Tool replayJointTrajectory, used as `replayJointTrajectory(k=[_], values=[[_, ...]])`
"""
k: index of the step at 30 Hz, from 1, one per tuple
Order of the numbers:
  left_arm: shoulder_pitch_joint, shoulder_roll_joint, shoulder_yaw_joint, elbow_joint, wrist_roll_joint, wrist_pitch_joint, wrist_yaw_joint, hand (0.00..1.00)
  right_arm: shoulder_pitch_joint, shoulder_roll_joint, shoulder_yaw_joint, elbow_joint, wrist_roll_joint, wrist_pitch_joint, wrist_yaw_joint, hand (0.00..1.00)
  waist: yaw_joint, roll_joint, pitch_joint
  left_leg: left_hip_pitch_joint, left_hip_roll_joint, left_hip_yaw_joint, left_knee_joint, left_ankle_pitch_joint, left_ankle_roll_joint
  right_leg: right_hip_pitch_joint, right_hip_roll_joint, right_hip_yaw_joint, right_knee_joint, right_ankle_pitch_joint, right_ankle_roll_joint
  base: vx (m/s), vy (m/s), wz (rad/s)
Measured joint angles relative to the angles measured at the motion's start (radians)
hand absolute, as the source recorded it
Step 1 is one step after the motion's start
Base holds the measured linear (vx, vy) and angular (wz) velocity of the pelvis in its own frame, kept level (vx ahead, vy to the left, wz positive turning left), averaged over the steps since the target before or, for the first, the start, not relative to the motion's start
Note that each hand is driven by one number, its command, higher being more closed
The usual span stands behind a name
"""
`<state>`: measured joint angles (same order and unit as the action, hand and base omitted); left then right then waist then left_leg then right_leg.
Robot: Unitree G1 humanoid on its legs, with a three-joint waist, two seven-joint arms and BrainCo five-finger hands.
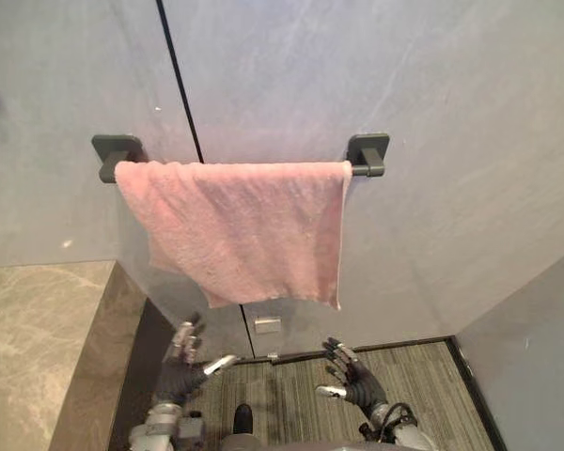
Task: Organize washtable
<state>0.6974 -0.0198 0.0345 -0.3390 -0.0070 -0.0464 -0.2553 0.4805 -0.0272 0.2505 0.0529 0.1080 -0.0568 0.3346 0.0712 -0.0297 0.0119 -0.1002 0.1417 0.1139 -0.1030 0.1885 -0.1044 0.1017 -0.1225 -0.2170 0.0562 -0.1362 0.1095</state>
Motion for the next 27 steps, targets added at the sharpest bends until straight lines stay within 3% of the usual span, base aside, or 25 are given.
replayJointTrajectory(k=[2, 5, 9, 11, 15, 20, 27], values=[[0.028, 0.081, -0.120, -0.003, -0.105, 0.001, -0.055, 0.00, -0.004, -0.043, 0.085, -0.095, 0.032, 0.002, 0.028, 0.00, 0.000, 0.000, 0.000, -0.002, -0.002, 0.000, 0.000, 0.000, 0.000, -0.001, 0.000, -0.002, -0.001, -0.009, 0.013, 0.00, -0.005, 0.02], [0.010, 0.169, -0.242, -0.009, -0.287, -0.002, -0.097, 0.00, -0.047, -0.080, 0.184, -0.212, 0.213, -0.009, 0.082, 0.00, -0.003, 0.001, -0.001, -0.013, -0.005, -0.007, 0.000, 0.000, 0.000, -0.004, 0.001, -0.006, -0.009, -0.015, 0.010, 0.01, -0.004, 0.08], [-0.105, 0.229, -0.240, -0.024, -0.478, -0.042, -0.089, 0.00, -0.172, -0.090, 0.244, -0.222, 0.429, -0.015, 0.085, 0.00, -0.002, -0.003, -0.024, -0.047, -0.017, -0.036, 0.001, 0.004, -0.003, -0.024, -0.001, -0.021, -0.004, -0.014, 0.010, 0.03, -0.004, 0.17], [-0.166, 0.239, -0.244, -0.024, -0.556, -0.052, -0.086, 0.00, -0.252, -0.087, 0.289, -0.220, 0.491, -0.018, 0.083, 0.00, -0.002, -0.015, -0.038, -0.045, -0.023, -0.044, 0.003, 0.008, 0.003, -0.025, -0.006, -0.021, 0.008, -0.014, 0.008, 0.07, -0.006, 0.03], [-0.335, 0.229, -0.237, 0.028, -0.663, -0.092, -0.036, 0.00, -0.435, -0.068, 0.321, -0.156, 0.532, -0.055, 0.044, 0.00, -0.001, -0.003, -0.039, -0.041, -0.022, -0.049, 0.007, 0.011, 0.003, -0.031, -0.006, -0.015, 0.023, -0.017, 0.004, 0.02, -0.005, -0.01], [-0.467, 0.222, -0.221, 0.204, -0.645, -0.097, 0.011, 0.00, -0.547, -0.066, 0.323, -0.055, 0.514, -0.056, -0.006, 0.00, -0.004, 0.006, -0.036, -0.025, -0.017, -0.042, 0.005, 0.012, 0.002, -0.029, -0.004, -0.002, 0.040, -0.023, -0.003, -0.03, -0.006, -0.06], [-0.525, 0.255, -0.167, 0.300, -0.488, -0.094, 0.022, 0.00, -0.711, -0.055, 0.295, 0.073, 0.439, -0.055, -0.075, 0.00, 0.001, 0.034, -0.017, -0.027, -0.007, -0.029, 0.000, 0.011, 0.000, -0.041, 0.001, 0.002, 0.052, -0.029, -0.004, -0.06, 0.000, -0.02]])
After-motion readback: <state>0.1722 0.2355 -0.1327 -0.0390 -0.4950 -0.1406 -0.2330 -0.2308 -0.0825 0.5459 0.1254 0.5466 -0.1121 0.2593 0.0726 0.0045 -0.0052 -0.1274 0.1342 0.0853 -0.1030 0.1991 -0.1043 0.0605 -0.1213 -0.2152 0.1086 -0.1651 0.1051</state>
